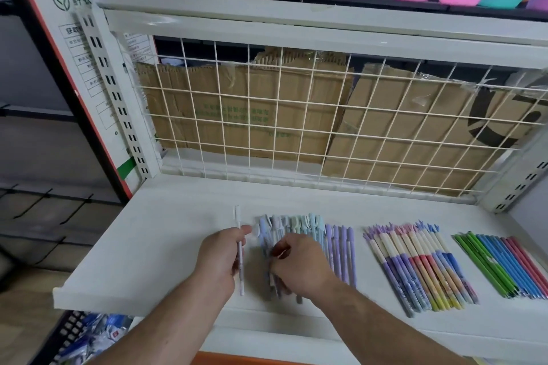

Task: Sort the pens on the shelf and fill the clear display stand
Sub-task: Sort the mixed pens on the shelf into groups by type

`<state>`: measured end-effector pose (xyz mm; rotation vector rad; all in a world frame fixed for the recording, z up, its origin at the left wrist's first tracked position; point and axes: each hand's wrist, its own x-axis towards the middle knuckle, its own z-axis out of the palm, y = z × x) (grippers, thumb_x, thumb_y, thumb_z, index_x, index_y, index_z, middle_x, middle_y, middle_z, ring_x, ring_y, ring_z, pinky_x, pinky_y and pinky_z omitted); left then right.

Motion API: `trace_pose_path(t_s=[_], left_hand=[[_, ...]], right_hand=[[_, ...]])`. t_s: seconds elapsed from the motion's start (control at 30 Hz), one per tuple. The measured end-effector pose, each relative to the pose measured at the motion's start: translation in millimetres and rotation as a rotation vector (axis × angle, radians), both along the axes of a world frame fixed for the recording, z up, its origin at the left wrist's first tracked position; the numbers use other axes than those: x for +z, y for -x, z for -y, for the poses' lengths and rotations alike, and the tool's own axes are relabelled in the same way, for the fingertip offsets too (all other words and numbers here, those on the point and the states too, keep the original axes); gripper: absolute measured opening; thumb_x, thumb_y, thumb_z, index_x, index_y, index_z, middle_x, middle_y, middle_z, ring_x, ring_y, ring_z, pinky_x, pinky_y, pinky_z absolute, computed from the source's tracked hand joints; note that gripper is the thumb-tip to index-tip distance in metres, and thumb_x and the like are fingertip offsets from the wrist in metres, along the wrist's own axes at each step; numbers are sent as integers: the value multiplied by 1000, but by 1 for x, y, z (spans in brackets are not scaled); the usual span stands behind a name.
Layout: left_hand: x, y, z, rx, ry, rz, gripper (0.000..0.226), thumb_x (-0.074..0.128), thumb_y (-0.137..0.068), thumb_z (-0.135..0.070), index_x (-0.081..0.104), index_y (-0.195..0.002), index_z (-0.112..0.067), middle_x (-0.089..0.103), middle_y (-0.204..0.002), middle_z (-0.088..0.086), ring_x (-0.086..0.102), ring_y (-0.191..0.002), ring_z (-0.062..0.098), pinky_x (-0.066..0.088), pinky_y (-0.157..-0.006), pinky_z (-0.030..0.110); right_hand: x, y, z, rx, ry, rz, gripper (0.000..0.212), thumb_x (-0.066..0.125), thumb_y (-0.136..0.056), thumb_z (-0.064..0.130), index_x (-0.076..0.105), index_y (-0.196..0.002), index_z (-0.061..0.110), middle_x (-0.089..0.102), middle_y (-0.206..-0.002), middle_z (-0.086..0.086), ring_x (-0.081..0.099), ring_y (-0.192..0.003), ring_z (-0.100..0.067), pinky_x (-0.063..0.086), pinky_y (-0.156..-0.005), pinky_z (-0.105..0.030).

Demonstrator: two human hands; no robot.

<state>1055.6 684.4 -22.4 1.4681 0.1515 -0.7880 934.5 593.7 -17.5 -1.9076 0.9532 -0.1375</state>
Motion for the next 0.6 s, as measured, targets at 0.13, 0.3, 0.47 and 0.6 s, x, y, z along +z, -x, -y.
trace_pose_path(t_s=[0.13,0.3,0.47,0.6], left_hand=[[-1,0,-1,-29,4,-29,18,61,-88,-2,75,-100,-3,52,-63,3,47,-53,19,38,-51,25],[-9,0,-4,-131,13,14,23,60,-89,5,76,-96,-10,59,-71,7,52,-60,21,41,-57,28],[-11,4,-2,-188,59,42,17,67,-86,5,77,-94,-8,62,-61,7,53,-52,18,43,-57,27],[-8,9,3,-269,88,106,8,71,-85,0,75,-81,-6,60,-58,4,53,-49,15,46,-52,23]], right_hand=[[1,-10,-7,42,-6,-5,7,66,-87,7,65,-84,14,68,-63,-10,60,-39,-17,39,-34,-19],[2,-9,-9,22,-1,-5,9,62,-86,5,65,-81,11,68,-69,-15,59,-44,-19,41,-37,-21],[-1,-2,-10,27,4,61,12,66,-88,17,66,-78,11,66,-61,-4,57,-45,-11,41,-39,-20],[-3,2,-9,32,46,55,14,66,-87,12,64,-76,21,63,-53,4,52,-37,-2,39,-37,-18]])
